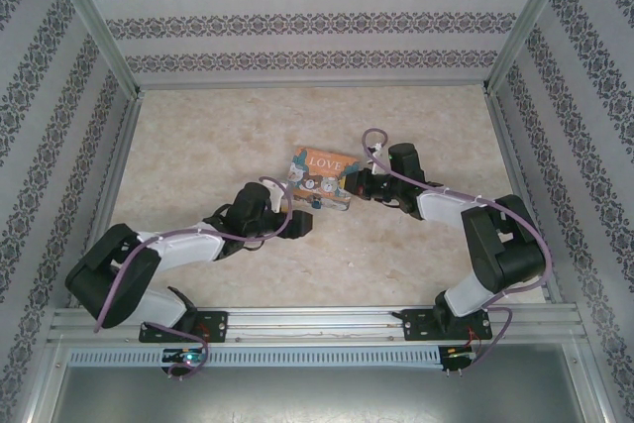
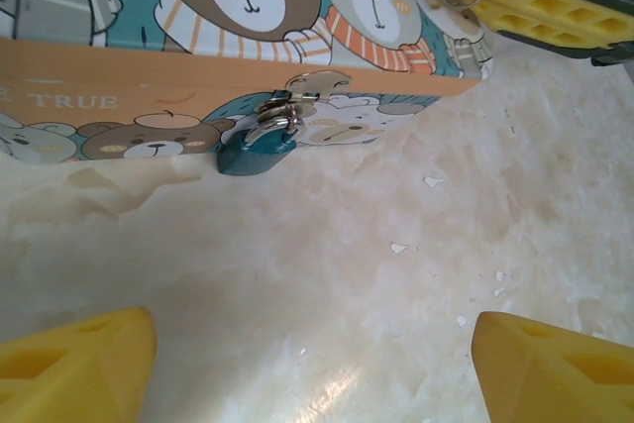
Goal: Unlock the padlock with the key
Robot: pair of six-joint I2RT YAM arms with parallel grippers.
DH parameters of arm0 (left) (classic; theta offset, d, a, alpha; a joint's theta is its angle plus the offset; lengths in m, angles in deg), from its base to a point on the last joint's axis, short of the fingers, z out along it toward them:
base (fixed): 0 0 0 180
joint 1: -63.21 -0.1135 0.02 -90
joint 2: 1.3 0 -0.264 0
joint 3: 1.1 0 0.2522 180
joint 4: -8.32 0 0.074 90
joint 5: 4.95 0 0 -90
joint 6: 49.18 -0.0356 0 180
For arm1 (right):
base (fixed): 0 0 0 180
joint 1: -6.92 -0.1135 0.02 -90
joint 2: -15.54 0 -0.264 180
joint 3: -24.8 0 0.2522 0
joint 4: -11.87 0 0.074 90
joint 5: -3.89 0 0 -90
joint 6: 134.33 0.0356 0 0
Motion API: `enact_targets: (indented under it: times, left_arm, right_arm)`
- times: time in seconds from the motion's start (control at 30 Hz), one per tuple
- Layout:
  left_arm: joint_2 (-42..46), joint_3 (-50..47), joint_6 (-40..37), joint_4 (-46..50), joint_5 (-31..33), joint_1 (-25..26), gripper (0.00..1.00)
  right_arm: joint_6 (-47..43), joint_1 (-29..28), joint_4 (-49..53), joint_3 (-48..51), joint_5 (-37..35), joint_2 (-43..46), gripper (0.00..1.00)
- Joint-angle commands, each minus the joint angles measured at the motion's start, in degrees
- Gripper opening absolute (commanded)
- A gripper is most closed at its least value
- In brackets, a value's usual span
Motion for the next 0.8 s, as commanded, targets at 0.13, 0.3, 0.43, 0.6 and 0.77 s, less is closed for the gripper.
enact_targets:
  times: [0.13,0.3,0.43,0.6,0.77]
  left_arm:
    - [-6.0,3.7,-1.0,-7.2,-1.8,-0.8,0.78]
    - [-10.1,4.8,-0.8,-10.6,-1.8,-1.3,0.73]
    - [-13.3,6.0,-0.7,-12.0,-2.2,-1.4,0.68]
    - [-15.7,5.9,0.4,-14.8,-1.6,-1.4,0.64]
    - [-17.5,5.9,0.9,-16.4,-1.1,-1.4,0.60]
  right_arm:
    - [-6.1,0.4,6.3,0.4,-2.4,-1.6,0.00]
    - [-7.2,0.4,7.5,1.5,-3.1,-1.8,0.00]
    - [-7.4,0.3,7.9,2.3,-3.7,-1.6,0.00]
    - [-8.6,0.3,9.6,2.6,-5.1,-1.2,0.00]
    - [-9.6,0.3,11.0,2.4,-6.0,-1.0,0.00]
